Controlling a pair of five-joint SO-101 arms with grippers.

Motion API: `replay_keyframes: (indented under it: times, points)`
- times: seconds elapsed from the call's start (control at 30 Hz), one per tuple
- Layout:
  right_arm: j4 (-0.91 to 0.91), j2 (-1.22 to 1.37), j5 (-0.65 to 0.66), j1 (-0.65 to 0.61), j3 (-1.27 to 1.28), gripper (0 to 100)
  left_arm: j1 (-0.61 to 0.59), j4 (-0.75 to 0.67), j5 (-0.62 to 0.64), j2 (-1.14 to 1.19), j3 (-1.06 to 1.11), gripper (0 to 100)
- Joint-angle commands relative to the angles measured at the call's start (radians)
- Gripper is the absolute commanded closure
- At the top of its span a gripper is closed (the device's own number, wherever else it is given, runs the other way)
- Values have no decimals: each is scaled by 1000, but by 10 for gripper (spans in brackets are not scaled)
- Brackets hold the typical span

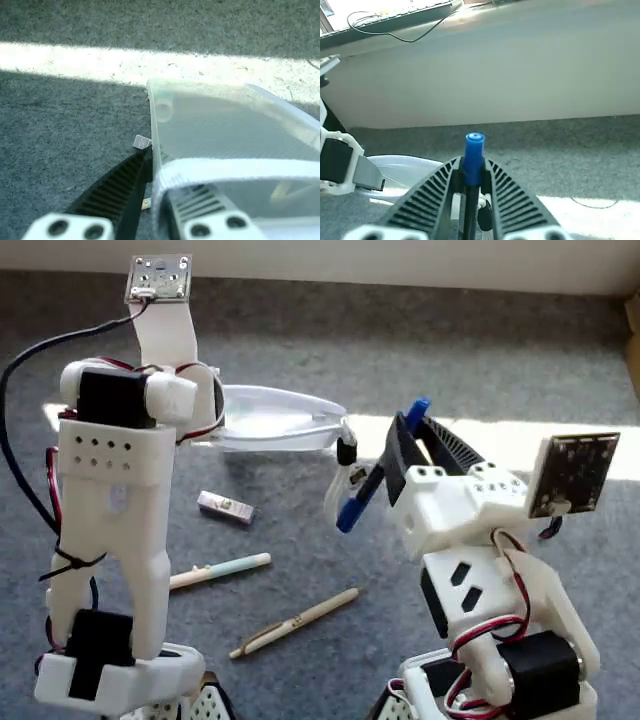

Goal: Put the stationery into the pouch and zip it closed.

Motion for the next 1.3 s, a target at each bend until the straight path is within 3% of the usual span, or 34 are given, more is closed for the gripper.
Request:
replay_keyframes:
  times: [0.0, 0.1, 0.33, 0.6, 0.9, 1.27]
  points:
    - [-47, -10, 15, -5, -7, 995, 19, 25, 14, 41, -93, 993]
    - [-91, -12, 21, -61, -12, 995, 13, 23, 11, 76, -94, 993]
    - [-414, -5, 250, -268, -2, 995, -7, 21, 11, 96, -94, 993]
    - [-673, 12, 382, -401, 4, 995, -54, 23, 12, 104, -91, 993]
    - [-1004, 239, 473, -409, 131, 995, -50, 21, 12, 96, -36, 993]
    - [-1024, 349, 479, -364, 145, 995, -70, 21, 12, 96, -10, 993]
